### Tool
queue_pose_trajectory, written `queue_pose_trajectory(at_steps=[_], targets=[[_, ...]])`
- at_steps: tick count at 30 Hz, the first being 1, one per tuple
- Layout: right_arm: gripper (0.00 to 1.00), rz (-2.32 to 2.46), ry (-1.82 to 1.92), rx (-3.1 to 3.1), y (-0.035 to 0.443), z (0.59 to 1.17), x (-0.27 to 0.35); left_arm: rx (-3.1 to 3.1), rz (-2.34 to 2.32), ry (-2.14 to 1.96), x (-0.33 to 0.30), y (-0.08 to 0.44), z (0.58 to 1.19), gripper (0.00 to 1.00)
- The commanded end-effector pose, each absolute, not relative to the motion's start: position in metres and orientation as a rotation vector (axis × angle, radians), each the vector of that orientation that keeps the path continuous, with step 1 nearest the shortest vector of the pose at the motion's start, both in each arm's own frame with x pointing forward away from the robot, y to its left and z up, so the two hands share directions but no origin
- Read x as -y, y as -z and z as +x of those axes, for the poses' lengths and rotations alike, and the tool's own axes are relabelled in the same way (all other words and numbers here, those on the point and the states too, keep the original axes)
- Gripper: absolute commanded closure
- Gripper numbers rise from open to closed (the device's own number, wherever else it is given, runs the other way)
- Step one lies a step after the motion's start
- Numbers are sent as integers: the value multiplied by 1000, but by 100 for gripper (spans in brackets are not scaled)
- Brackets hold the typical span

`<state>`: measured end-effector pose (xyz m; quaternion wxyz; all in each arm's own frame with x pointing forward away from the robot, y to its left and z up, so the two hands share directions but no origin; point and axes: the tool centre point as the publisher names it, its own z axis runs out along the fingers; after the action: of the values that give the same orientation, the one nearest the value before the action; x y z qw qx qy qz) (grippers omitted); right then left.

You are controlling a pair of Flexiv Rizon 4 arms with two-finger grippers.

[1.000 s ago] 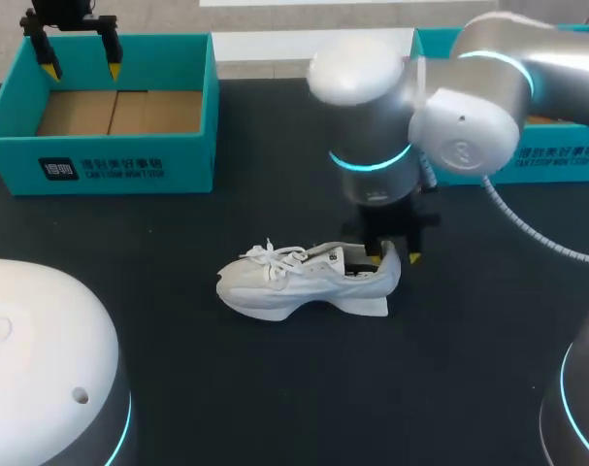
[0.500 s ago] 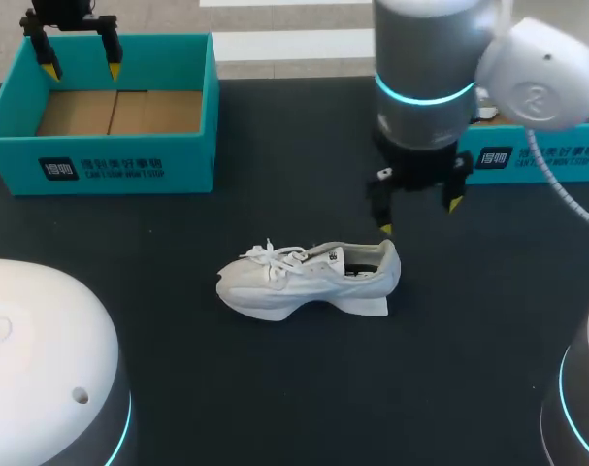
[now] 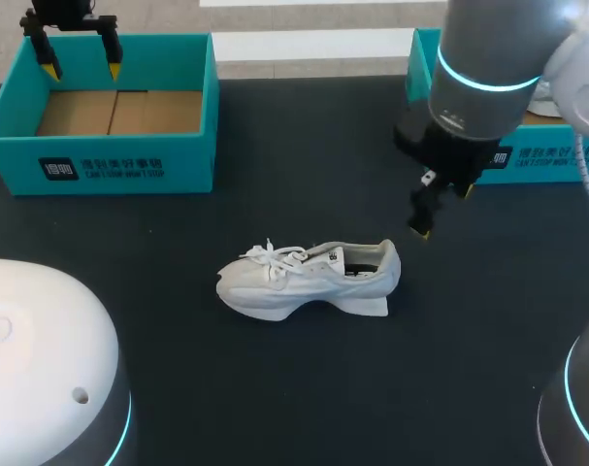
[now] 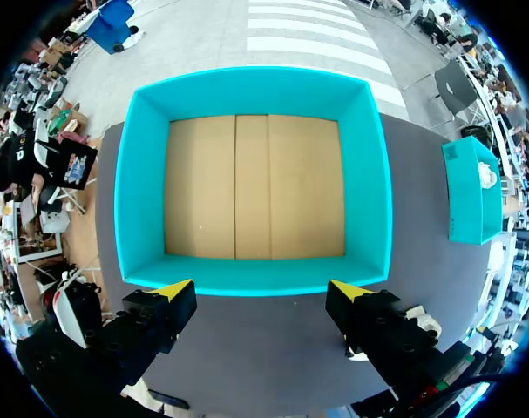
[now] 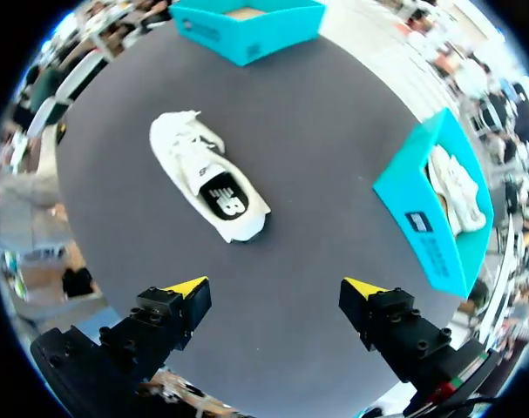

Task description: Take the shoe out of the shoebox, open the shoe tongue, remove and reinsert the insole, then place the shoe into the shoebox

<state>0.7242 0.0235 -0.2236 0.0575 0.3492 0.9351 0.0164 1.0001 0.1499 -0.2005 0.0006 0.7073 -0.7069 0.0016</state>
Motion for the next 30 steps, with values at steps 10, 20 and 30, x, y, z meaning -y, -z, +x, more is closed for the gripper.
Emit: queue_pose_trajectory(at_steps=[10, 20, 30], targets=[[0, 316, -508, -3015, 230, 714, 9, 2220, 2221, -3, -150, 200, 1000, 0], [0, -21, -485, -3119, 245, 710, 16, 2220, 2221, -3, -150, 200, 1000, 0], [0, -21, -485, -3119, 245, 710, 16, 2220, 2221, -3, -150, 200, 1000, 0]])
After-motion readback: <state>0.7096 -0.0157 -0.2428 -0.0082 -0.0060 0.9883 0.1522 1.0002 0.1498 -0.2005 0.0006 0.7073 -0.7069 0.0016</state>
